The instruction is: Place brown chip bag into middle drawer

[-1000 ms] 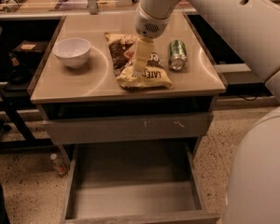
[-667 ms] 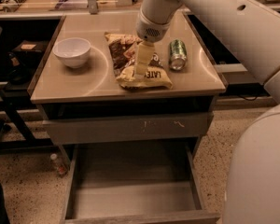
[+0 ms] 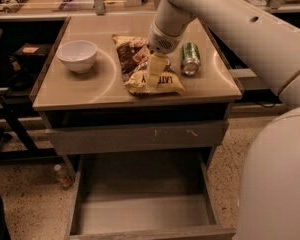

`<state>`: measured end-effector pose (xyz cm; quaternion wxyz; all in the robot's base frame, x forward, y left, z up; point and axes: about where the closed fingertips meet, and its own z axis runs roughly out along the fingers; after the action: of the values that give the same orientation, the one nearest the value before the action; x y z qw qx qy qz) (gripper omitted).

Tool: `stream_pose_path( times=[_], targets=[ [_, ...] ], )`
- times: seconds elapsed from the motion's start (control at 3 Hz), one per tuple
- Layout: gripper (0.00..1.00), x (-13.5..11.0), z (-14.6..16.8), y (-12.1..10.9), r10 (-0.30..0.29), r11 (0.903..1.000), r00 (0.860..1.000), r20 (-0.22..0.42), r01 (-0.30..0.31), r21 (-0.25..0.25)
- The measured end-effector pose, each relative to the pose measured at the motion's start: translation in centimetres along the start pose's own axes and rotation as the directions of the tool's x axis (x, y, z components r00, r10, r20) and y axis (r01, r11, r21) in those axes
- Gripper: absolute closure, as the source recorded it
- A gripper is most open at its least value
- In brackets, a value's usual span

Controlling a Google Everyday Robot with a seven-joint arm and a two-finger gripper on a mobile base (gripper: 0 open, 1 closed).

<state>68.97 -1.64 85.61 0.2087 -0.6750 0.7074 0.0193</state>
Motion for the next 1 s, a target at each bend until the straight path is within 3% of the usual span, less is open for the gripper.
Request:
stream_pose_path(
  times=[0.67,1.0],
  targets=[
    [0.0,0.89,1.38,0.95,0.019,0.9997,0.999,-0.027,-0.02,-0.016],
    [0.19,0.92,1.49,1.02,0.02,0.9996,0.999,-0.028,-0.02,-0.018]
  ],
)
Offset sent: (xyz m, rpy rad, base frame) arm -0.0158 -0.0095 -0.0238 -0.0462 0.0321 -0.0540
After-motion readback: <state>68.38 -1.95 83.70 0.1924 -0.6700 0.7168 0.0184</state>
